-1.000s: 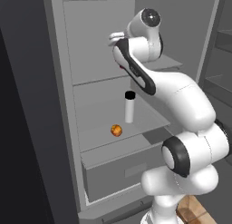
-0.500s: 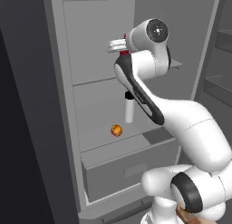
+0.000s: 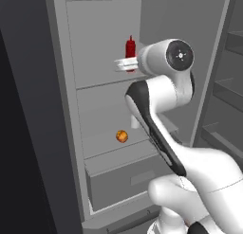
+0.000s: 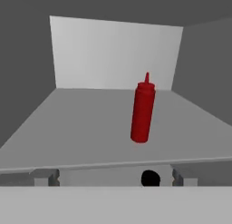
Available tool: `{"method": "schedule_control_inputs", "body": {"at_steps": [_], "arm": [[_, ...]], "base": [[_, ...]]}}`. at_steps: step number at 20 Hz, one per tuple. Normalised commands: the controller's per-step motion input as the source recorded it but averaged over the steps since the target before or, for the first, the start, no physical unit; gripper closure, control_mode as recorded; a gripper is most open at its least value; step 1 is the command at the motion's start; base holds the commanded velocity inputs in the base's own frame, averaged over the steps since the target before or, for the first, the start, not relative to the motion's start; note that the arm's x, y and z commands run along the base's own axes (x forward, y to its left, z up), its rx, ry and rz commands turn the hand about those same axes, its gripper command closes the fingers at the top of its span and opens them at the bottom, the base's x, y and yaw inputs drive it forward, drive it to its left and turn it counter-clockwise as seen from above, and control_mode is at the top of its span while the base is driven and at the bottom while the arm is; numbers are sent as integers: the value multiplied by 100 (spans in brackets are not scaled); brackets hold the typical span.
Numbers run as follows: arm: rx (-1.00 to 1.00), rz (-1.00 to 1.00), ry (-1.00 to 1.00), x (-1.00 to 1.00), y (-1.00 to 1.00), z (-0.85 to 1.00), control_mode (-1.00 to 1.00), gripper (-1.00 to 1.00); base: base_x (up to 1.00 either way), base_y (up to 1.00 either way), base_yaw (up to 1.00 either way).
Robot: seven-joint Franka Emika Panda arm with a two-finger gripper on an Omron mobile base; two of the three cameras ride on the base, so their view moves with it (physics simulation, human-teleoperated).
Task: Place the ketchup and mayonnaise from the counter to the top shelf of the fridge. If the existing items in the fridge are on the top shelf, move them to other shelves.
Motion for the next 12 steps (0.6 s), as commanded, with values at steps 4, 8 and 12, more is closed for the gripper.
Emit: {"method": "schedule_control_inputs", "body": {"at_steps": [4,8,12], "arm": [[0,0,7,-100,9,-19,-100,-100],[0,0,15,-100,12,-30,-100,-100],[0,0,13,-100,1,-34,-100,-100]], "base": [[0,0,0],[0,0,0],[0,0,0]]}}
